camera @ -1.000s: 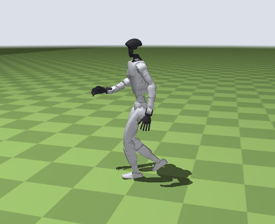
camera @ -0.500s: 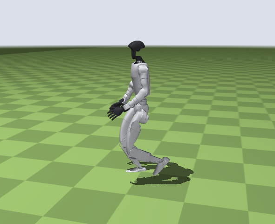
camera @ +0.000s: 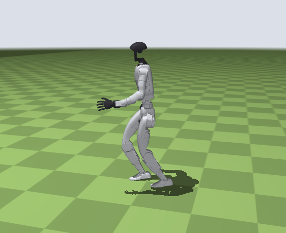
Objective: Run
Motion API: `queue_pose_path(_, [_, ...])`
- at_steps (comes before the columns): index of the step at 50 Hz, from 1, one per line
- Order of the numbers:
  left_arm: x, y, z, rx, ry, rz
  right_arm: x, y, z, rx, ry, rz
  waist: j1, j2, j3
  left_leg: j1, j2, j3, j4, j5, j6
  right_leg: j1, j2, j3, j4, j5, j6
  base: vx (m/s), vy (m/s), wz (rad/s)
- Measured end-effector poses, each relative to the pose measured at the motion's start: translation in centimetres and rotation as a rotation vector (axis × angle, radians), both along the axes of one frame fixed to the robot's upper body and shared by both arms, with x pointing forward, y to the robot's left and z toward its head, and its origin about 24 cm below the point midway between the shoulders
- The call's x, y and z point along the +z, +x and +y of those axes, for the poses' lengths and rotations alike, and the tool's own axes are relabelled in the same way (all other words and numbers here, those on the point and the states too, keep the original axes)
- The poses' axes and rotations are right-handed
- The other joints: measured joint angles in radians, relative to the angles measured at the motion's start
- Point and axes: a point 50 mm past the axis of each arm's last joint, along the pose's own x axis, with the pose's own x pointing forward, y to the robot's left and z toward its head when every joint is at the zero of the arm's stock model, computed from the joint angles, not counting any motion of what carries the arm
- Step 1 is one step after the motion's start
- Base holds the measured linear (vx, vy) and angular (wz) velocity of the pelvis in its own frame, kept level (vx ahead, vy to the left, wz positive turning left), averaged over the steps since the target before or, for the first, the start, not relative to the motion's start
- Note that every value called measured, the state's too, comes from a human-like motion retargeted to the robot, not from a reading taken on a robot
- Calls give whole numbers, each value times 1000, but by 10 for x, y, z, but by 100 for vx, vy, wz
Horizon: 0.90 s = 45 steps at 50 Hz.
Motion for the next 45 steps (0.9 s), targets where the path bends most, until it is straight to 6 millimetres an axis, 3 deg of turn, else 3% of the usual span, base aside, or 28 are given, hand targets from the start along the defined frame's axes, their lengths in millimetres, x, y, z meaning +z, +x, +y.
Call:
queue_pose_path(3, [14,-6,-8,-62,-26,-85,3,-6,-7,-74,-3,-29,0,41,-27,-30,88,-1,219,106,-69,44,107,-7,-245,15,-5,-2,-6,-9])
queue_pose_path(5, [0,-18,-8,-58,-46,-32,10,15,-6,-76,-14,-124,25,52,-25,-84,146,15,466,150,-74,79,141,-18,-213,-45,-59,-4,-6,-40])
queue_pose_path(8, [-62,-52,5,29,-20,250,40,92,2,0,-58,-397,84,49,11,-208,230,45,769,96,-6,127,168,-2,-106,-181,-131,-3,-5,-78])
queue_pose_path(10, [-110,-90,16,71,14,498,76,151,17,48,-49,-632,123,34,20,-298,247,66,802,39,41,179,170,28,-122,-194,-131,-1,-2,-103])
queue_pose_path(13, [-151,-156,37,83,43,777,140,201,45,95,60,-956,177,-7,-2,-371,201,104,569,30,40,291,146,80,-261,-62,-51,1,2,-88])
queue_pose_path(15, [-160,-191,46,78,34,874,171,211,60,140,145,-1097,195,-33,-37,-381,138,123,319,77,4,337,110,94,-314,70,26,2,4,-54])
queue_pose_path(17, [-157,-205,47,84,9,876,188,211,70,184,209,-1176,191,-52,-65,-362,67,124,109,142,-23,345,59,84,-242,138,68,0,5,-31])
queue_pose_path(20, [-144,-193,42,87,-6,766,187,202,77,210,238,-1188,169,-65,-78,-323,0,116,70,102,2,318,-13,62,17,135,58,-2,6,-24])
queue_pose_path(22, [-125,-161,40,86,31,616,166,193,75,207,190,-1098,149,-74,-53,-298,-24,114,173,-33,57,263,-74,46,238,56,16,-3,5,-7])
queue_pose_path(25, [-78,-90,34,81,114,326,111,166,64,185,85,-845,104,-77,-1,-251,-40,101,285,-217,119,134,-127,37,443,-85,-51,-2,2,15])
queue_pose_path(27, [-37,-48,22,67,107,128,78,140,53,173,39,-676,71,-52,7,-179,-31,77,229,-196,99,47,-110,14,376,-125,-76,-1,1,21])
queue_pose_path(29, [-6,-31,6,15,53,-11,56,109,41,162,30,-541,33,-13,-15,-94,-9,39,121,-77,34,6,-57,-19,155,-102,-68,0,0,0])
queue_pose_path(32, [7,-35,-14,-96,-11,-82,42,75,32,132,61,-430,5,47,-76,-41,61,1,86,154,-74,25,76,-28,-268,14,-20,0,-1,-8])
queue_pose_path(34, [-2,-46,-19,-148,-16,-45,46,77,31,116,81,-458,16,69,-95,-74,110,8,232,236,-102,62,133,-19,-391,53,-15,-2,-4,-34])
queue_pose_path(37, [-36,-69,-14,-155,5,121,73,114,37,136,88,-638,53,66,-79,-176,176,46,532,195,-65,122,164,0,-328,-28,-62,-2,-3,-54])
queue_pose_path(40, [-77,-102,3,-110,37,344,121,164,50,162,103,-915,109,41,-49,-321,211,86,643,65,5,201,162,41,-249,-107,-78,-1,-1,-70])
queue_pose_path(42, [-90,-121,19,-80,30,434,158,186,60,164,155,-1086,137,-2,-49,-394,170,119,493,43,21,260,125,69,-256,-59,-31,2,2,-48])
queue_pose_path(45, [-100,-145,32,-23,-5,504,188,193,69,187,221,-1223,154,-61,-79,-430,59,156,128,76,12,320,41,87,-191,55,56,1,5,-22])
